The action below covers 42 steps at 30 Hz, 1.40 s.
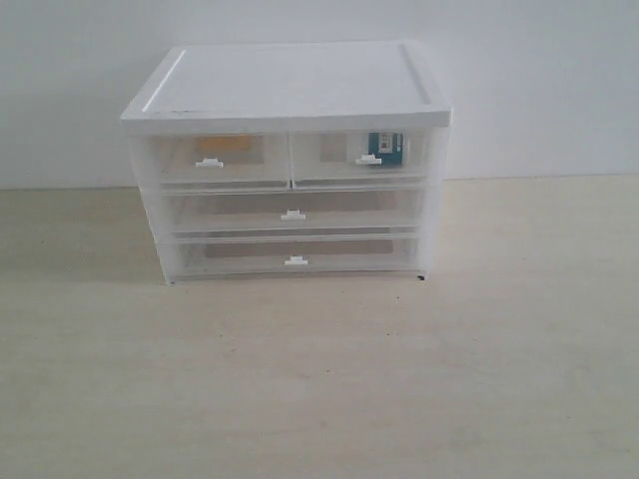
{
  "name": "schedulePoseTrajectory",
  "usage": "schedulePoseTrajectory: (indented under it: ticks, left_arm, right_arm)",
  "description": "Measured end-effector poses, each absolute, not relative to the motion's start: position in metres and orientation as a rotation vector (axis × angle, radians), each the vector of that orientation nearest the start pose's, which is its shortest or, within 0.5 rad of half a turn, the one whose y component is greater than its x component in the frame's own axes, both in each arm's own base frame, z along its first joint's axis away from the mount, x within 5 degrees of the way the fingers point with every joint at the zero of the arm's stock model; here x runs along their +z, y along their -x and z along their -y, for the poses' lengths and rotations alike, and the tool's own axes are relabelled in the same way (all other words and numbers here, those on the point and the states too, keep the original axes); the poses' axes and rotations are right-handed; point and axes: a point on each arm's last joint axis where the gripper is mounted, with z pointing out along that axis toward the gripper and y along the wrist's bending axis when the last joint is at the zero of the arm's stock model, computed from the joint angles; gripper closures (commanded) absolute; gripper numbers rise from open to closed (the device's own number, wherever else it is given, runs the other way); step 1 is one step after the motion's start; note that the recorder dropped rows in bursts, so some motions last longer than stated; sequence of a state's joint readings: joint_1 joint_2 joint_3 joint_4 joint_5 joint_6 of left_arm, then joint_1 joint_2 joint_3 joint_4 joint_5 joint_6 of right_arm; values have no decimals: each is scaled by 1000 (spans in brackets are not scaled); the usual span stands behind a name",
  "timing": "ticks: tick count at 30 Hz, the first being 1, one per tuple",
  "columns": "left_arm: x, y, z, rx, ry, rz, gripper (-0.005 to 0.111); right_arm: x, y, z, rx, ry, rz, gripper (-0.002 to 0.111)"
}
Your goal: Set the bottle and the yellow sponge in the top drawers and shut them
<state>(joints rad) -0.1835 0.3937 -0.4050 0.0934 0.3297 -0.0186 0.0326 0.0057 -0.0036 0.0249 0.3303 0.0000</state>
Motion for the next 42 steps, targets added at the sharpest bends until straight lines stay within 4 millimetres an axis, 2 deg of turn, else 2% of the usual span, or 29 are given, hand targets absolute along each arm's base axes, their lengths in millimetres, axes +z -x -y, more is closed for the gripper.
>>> schedulePoseTrajectory:
  ticks: [12, 22, 27, 42]
  left_arm:
    - [246, -70, 5, 0, -125, -1656, 97]
    - [211, -63, 0, 44, -59, -1662, 97]
    - [202, -59, 0, 20, -23, -1637, 97]
    - [202, -57, 0, -3, -1, -1614, 97]
  right_arm:
    - [184, -54, -2, 47, 14, -1816, 107]
    - [184, -54, -2, 47, 14, -1816, 107]
    - [184, -54, -2, 47, 14, -1816, 107]
    - [184, -54, -2, 47, 14, -1816, 107]
